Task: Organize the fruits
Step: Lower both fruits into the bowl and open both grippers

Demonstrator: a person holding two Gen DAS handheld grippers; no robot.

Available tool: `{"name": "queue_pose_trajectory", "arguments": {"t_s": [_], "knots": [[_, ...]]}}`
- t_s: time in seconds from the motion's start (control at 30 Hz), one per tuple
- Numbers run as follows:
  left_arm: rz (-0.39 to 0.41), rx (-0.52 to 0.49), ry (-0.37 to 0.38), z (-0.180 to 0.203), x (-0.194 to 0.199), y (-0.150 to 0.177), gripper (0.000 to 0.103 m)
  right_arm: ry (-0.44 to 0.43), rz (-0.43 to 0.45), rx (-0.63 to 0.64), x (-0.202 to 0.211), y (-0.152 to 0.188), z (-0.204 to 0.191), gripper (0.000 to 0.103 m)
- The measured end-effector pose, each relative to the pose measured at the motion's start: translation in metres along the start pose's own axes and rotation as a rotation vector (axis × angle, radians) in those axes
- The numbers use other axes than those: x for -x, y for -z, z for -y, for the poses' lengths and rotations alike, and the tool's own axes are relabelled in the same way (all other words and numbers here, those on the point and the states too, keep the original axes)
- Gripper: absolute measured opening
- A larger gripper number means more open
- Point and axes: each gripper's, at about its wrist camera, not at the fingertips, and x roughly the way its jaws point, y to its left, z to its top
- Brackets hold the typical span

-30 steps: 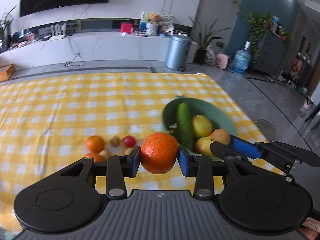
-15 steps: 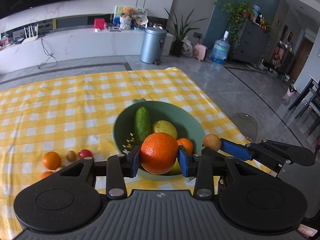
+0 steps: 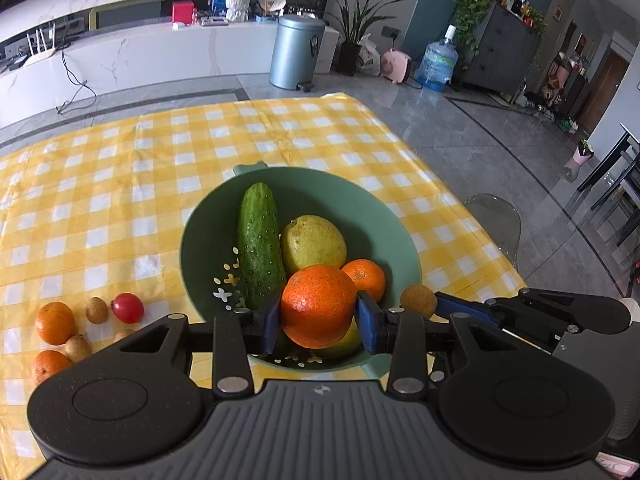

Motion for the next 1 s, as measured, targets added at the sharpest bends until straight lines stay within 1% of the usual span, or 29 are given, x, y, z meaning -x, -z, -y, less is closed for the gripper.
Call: {"name": "queue_pose_trajectory", "arguments": {"t_s": [0.13, 0.3, 0.43, 0.57, 0.83, 0.93, 1.0], "knots": [[-0.025, 0.012, 0.009, -0.001, -0.010, -0.001, 0.044, -0.017, -0.015, 0.006, -0.009, -0.002, 0.000, 0.020], [-0.057, 0.015, 0.004, -0.001, -0.022, -0.002, 0.044, 0.013, -0.001, 0.035, -0.009, 0.000, -0.006, 0.021], [-0.081, 0.019, 0.000, -0.001, -0.031, -0.001, 0.044, 0.002, 0.004, 0.002, -0.010, 0.000, 0.000, 0.021], [-0.078, 0.014, -0.004, -0.001, -0.032, 0.000, 0.044, -0.009, 0.006, -0.023, -0.010, 0.001, 0.004, 0.022], [-0.084, 0.033, 0.007, -0.004, -0.033, -0.002, 0.045, -0.010, 0.022, -0.022, -0.009, 0.002, 0.003, 0.024], [-0.084, 0.028, -0.006, -0.002, -0.033, -0.001, 0.049, -0.008, 0.033, -0.020, -0.007, 0.002, 0.002, 0.026], [-0.075, 0.020, -0.017, -0.001, -0.032, 0.000, 0.057, -0.007, 0.035, -0.014, -0.006, 0.003, 0.001, 0.032]]}}
